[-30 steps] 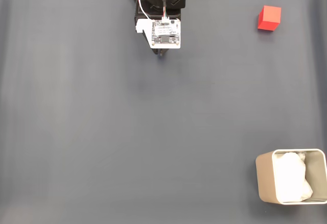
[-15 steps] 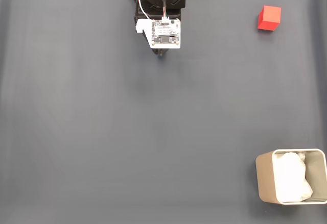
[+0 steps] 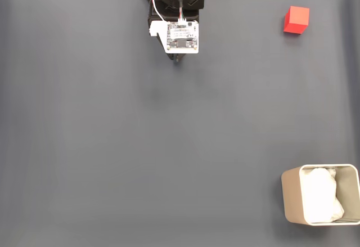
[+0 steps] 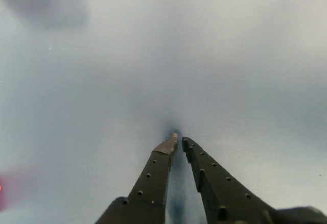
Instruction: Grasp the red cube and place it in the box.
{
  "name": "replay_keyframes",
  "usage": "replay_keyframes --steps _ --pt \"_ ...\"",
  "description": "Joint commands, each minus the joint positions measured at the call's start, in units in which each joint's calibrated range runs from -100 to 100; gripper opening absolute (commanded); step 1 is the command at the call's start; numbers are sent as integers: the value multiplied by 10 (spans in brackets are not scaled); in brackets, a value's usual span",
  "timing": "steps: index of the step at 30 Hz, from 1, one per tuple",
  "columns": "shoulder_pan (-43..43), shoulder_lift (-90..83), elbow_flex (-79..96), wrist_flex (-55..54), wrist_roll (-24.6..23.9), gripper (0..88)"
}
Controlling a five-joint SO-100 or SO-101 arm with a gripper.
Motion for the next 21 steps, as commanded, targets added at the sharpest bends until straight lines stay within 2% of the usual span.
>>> replay_keyframes --steps 1,21 --pt "2 1 5 11 3 5" --pt "-4 1 5 14 19 0"
